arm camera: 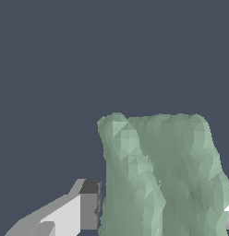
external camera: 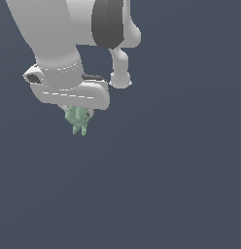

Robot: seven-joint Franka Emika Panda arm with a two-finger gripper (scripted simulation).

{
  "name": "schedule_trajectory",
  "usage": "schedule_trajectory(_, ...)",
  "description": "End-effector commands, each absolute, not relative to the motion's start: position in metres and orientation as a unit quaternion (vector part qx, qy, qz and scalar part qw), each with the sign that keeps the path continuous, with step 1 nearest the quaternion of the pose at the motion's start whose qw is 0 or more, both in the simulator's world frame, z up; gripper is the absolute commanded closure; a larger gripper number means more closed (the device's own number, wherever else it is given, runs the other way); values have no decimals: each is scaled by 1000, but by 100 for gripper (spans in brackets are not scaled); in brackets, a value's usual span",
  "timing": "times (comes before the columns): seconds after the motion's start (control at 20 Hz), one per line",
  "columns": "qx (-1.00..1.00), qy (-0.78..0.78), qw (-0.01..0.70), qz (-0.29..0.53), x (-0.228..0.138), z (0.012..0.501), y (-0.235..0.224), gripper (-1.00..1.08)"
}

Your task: Pick up the object and move it to a goal position.

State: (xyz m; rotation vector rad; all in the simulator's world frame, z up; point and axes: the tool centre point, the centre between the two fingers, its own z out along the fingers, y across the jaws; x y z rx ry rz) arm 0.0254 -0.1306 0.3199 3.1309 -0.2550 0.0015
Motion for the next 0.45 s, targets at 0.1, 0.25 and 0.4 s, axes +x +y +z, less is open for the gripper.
schedule_trajectory(0.1,997,-81,0,0,28,331,-132,108)
schedule_trajectory(0.25,997,-81,0,0,29,332,-132,108)
schedule_trajectory(0.4,997,-81,0,0,29,331,-132,108)
